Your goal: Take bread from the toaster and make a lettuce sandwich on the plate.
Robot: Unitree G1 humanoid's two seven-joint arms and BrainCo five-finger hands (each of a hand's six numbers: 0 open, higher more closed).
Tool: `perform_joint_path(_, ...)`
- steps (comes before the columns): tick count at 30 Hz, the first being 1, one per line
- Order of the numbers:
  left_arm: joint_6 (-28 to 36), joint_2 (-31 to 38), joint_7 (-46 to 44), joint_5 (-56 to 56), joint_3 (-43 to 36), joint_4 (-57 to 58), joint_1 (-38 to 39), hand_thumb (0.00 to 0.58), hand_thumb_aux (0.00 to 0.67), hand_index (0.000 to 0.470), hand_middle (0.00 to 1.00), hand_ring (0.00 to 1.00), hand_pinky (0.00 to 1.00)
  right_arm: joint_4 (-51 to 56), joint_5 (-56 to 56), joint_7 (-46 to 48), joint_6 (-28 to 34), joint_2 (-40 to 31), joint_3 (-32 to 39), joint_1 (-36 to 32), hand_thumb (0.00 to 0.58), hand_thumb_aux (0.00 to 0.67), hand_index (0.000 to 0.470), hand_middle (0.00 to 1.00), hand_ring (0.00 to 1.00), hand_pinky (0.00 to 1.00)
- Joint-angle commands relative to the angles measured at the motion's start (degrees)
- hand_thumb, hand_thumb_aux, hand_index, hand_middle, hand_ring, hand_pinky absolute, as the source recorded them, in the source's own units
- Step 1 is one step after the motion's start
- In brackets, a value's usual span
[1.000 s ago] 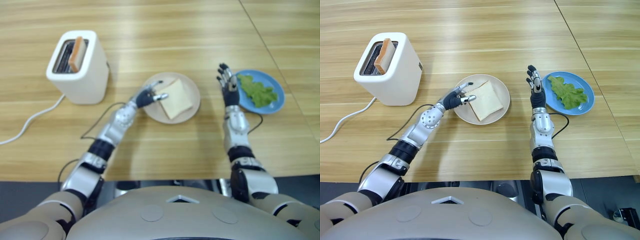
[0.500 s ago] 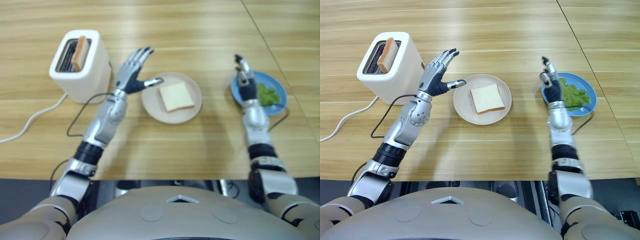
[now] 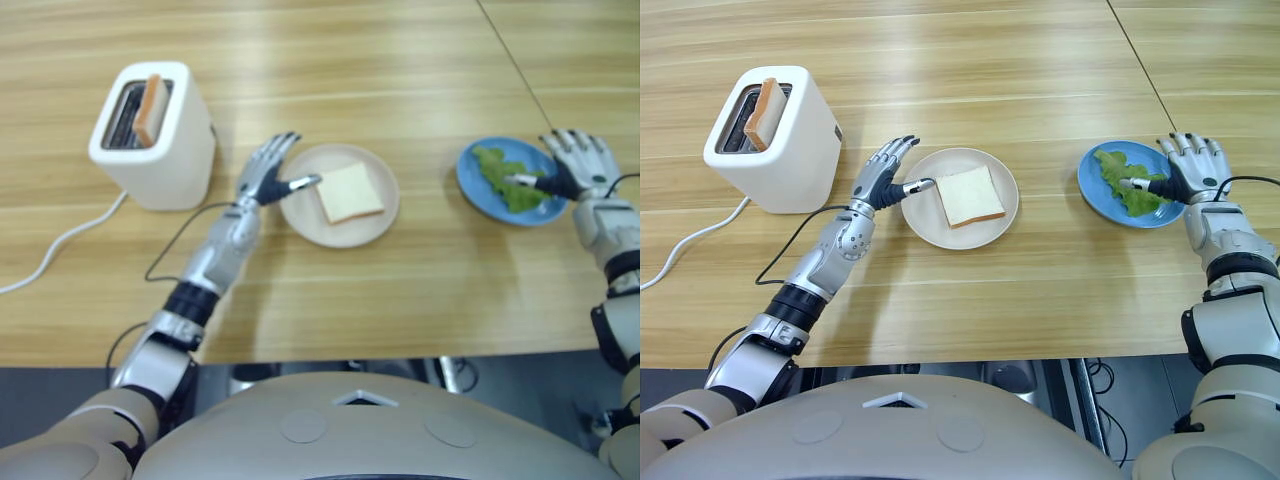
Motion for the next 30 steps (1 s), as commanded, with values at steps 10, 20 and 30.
perform_joint_path(10, 1.13, 0.57, -0.53, 0.14, -0.73, 0.78, 0.3, 0.0, 0.0, 0.0, 0.0, 0.0, 0.0, 4.39, -0.26, 3.17, 3.77, 4.28, 7.71, -0.12, 0.027, 0.016, 0.011, 0.0, 0.0, 0.0)
perform_joint_path(20, 1.29, 0.95, -0.62, 0.4, -1.07, 0.45, 0.98, 0.0, 0.0, 0.0, 0.0, 0.0, 0.0, 4.09, 3.13, 3.44, 2.52, 4.39, 7.34, 0.34, 0.58, 0.67, 0.46, 0.0, 0.0, 0.0)
perform_joint_path(30, 1.61, 1.08, -0.42, 0.8, -1.33, 0.7, 1.11, 0.0, 0.0, 0.0, 0.0, 0.0, 0.0, 3.03, 5.16, 1.79, -0.07, 3.37, 6.74, 0.62, 0.58, 0.67, 0.46, 0.0, 0.0, 0.0)
